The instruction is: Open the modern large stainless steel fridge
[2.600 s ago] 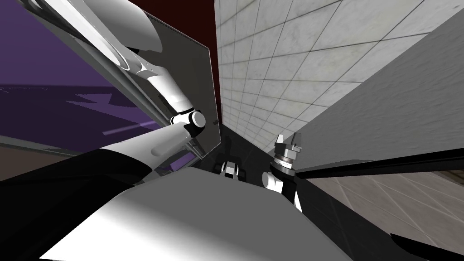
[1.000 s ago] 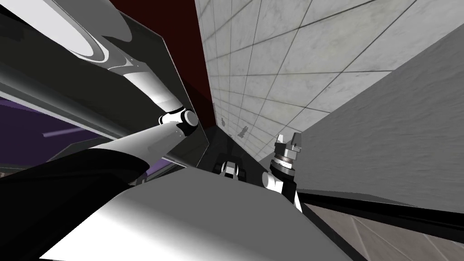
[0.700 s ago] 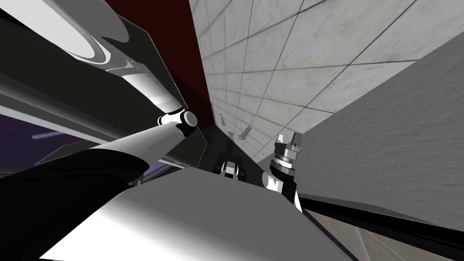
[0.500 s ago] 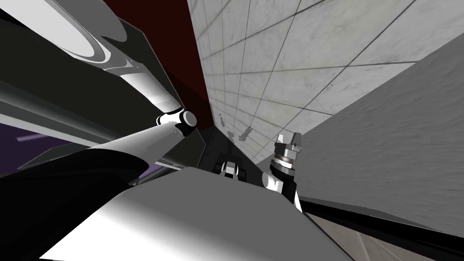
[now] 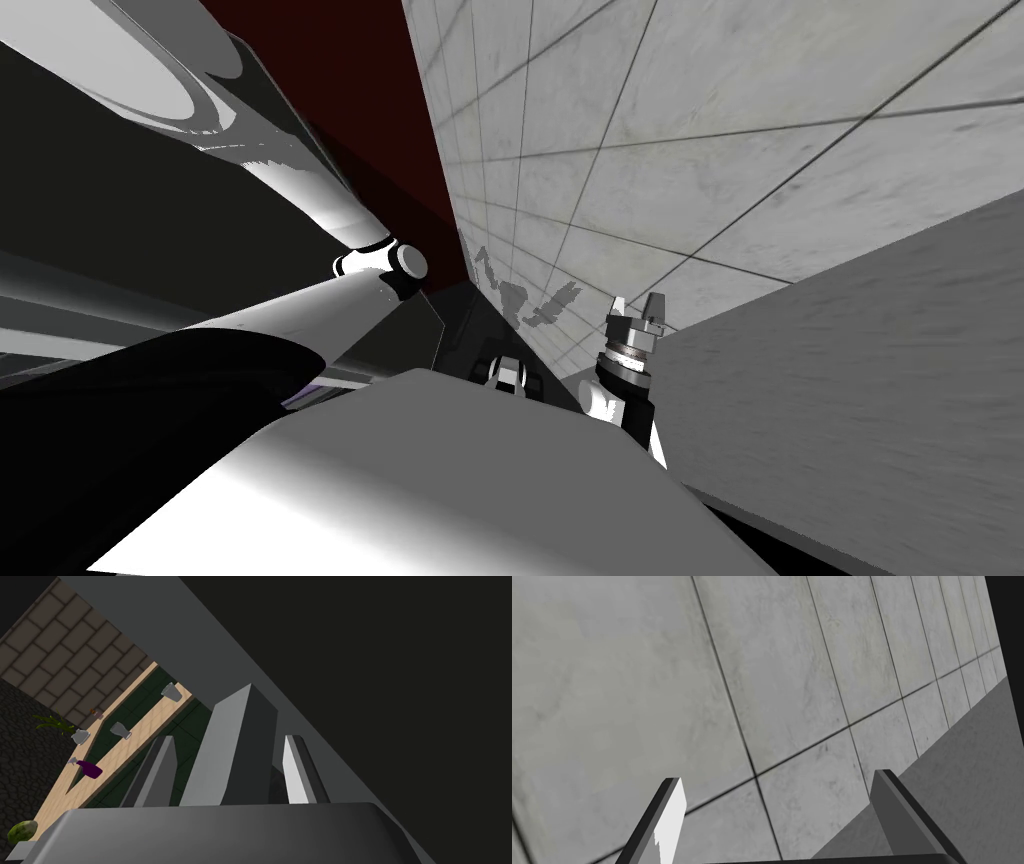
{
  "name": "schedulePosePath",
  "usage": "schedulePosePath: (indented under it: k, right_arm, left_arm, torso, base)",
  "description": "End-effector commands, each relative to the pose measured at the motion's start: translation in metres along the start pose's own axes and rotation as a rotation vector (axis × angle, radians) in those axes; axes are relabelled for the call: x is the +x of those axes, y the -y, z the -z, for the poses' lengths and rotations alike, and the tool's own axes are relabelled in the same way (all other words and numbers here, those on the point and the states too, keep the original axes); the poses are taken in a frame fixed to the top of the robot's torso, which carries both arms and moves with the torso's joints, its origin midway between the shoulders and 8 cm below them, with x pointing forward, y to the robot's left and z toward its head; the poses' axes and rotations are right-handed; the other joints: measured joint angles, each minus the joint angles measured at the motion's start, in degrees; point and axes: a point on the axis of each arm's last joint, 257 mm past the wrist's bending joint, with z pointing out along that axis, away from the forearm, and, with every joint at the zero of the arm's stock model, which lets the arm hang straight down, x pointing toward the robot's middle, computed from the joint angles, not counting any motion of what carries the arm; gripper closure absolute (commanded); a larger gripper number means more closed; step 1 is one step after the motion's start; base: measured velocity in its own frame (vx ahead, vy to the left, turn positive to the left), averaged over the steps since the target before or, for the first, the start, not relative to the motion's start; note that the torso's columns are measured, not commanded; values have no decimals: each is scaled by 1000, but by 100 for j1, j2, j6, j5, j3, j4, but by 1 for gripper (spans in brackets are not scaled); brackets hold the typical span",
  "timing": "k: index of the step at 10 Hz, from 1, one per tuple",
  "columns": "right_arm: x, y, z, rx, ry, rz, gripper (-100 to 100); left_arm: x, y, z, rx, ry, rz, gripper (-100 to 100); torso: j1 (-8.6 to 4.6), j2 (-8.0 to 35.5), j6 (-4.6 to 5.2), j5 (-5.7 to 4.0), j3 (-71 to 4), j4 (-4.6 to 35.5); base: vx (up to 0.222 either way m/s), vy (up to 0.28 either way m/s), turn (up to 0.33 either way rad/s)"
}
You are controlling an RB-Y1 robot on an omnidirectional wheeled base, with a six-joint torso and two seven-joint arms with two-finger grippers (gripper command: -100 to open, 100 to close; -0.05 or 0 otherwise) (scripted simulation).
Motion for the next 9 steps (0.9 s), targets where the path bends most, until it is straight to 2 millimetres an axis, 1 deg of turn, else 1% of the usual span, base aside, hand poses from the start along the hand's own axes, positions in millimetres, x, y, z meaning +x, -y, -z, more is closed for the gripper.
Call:
schedulePosePath:
  k: [1, 3, 4, 7, 8, 9]
  right_arm:
    - [0, 0, 0, 0, 0, 0, 0]
    - [0, 0, 0, 0, 0, 0, 0]
    - [0, 0, 0, 0, 0, 0, 0]
    - [0, 0, 0, 0, 0, 0, 0]
    - [0, 0, 0, 0, 0, 0, 0]
    - [0, 0, 0, 0, 0, 0, 0]
  left_arm:
    - [0, 18, -5, 26, 24, 2, -100]
    - [5, 28, -7, 26, 25, 2, -100]
    - [10, 38, -9, 27, 27, 1, -100]
    - [18, 58, -15, 28, 32, -1, -100]
    - [16, 53, -15, 26, 32, 0, -100]
    - [16, 54, -15, 27, 31, -1, 0]
  torso:
    - [0, 11, -9, -4, 9, 9]
    - [63, 41, -6, 23, 24, 17]
    - [74, 38, -13, 29, 22, 20]
    - [14, -29, 2, 8, -17, -9]
    - [1, -38, 7, 6, -22, -14]
    - [1, -36, 10, 9, -20, -15]
  base:
    - [115, -60, -2]
    - [-1, 18, -39]
    - [7, 23, -7]
    - [24, 29, -3]
    - [11, 13, 2]
    - [0, 0, 0]
